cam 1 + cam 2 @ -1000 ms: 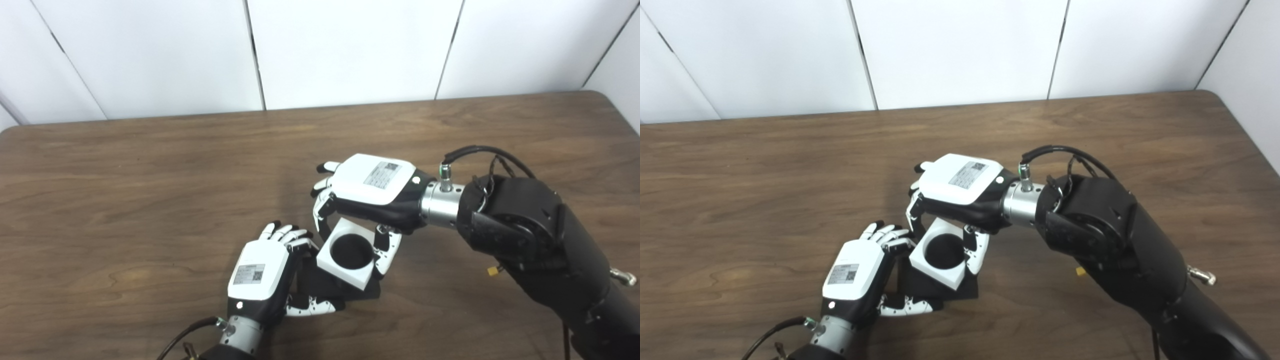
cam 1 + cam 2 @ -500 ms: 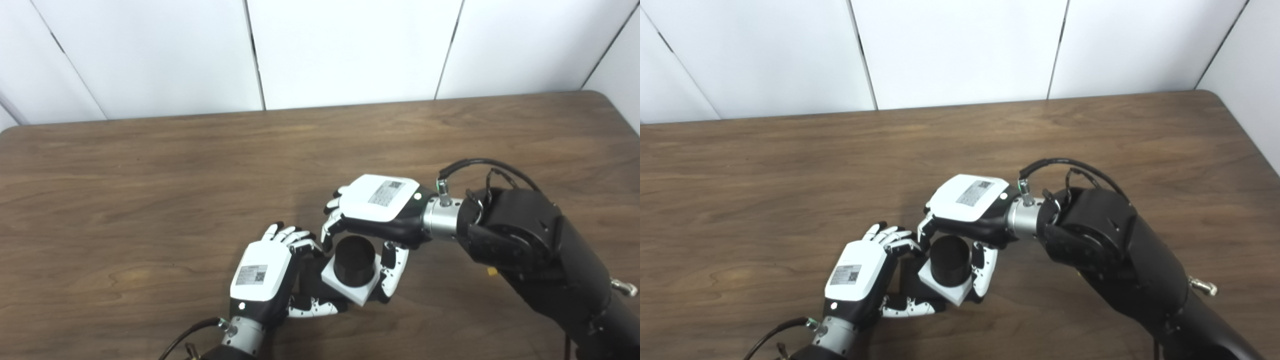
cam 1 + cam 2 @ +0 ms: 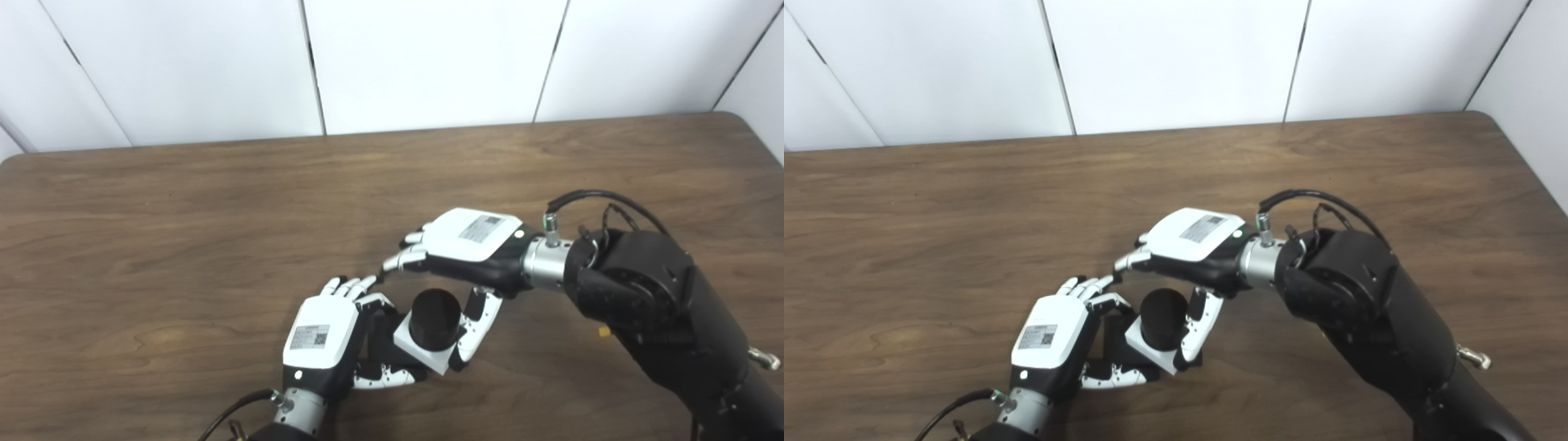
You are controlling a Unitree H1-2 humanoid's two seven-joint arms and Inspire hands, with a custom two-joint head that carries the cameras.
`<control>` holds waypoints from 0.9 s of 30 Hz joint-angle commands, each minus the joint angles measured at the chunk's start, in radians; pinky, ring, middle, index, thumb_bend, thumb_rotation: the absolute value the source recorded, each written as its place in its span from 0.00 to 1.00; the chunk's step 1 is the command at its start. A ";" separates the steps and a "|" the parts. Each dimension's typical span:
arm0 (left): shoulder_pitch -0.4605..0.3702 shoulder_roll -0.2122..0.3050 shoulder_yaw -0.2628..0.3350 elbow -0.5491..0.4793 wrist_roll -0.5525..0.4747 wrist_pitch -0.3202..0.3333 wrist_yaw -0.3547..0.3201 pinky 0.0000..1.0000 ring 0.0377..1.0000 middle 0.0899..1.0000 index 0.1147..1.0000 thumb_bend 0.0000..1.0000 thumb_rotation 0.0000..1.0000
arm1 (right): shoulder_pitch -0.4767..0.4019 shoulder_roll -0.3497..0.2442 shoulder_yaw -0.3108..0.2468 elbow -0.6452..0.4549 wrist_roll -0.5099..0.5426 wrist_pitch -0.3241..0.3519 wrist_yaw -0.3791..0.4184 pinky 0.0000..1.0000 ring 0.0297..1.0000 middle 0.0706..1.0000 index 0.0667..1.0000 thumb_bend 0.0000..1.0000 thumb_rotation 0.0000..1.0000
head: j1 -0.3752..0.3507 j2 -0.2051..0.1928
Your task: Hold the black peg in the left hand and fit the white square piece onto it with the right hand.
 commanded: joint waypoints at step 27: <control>-0.003 0.235 0.525 -0.459 -0.713 0.312 -0.567 0.91 1.00 1.00 1.00 1.00 0.48 | 0.003 -0.046 -0.159 0.025 0.105 0.032 -0.153 0.98 1.00 0.95 1.00 0.94 0.52 | 0.045 -0.030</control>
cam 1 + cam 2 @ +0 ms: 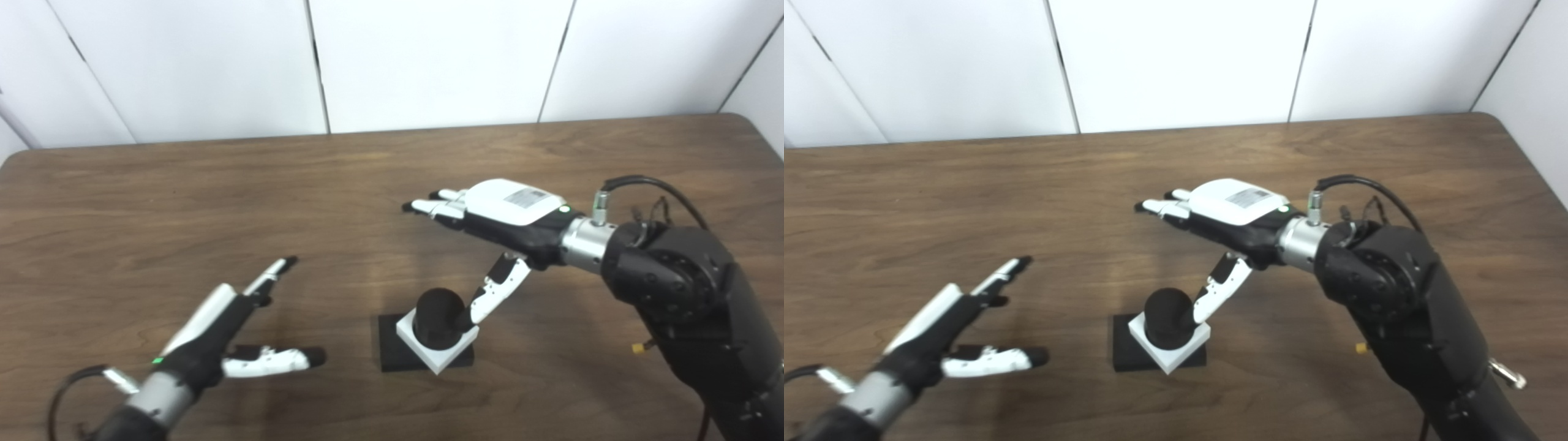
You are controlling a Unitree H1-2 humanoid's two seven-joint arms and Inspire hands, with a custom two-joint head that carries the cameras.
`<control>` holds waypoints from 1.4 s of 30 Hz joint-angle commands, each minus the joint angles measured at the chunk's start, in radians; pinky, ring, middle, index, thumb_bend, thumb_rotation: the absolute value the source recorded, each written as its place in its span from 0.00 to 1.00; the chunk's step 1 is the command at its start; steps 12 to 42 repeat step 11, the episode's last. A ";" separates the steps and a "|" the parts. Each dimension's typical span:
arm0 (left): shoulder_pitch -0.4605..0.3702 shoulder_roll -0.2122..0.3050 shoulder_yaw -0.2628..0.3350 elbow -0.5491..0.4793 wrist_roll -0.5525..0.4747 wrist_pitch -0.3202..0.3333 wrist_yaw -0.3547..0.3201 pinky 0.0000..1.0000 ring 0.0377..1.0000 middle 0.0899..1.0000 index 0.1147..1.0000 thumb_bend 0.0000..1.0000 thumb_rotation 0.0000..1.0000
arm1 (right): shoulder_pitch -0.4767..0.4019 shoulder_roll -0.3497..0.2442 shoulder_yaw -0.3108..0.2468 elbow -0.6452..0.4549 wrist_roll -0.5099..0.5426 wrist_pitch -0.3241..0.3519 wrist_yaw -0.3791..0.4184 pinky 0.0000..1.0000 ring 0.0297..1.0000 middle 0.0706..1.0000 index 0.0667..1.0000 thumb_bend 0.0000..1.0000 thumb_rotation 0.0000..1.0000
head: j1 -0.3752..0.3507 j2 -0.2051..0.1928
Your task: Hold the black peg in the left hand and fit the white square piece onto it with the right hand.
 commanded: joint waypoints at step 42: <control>0.056 -0.189 0.271 0.112 -0.405 -0.185 0.354 0.90 0.95 0.97 1.00 0.82 0.70 | 0.089 -0.014 -0.166 0.006 0.209 0.081 -0.159 0.85 0.97 0.98 1.00 0.75 0.75 | 0.002 -0.017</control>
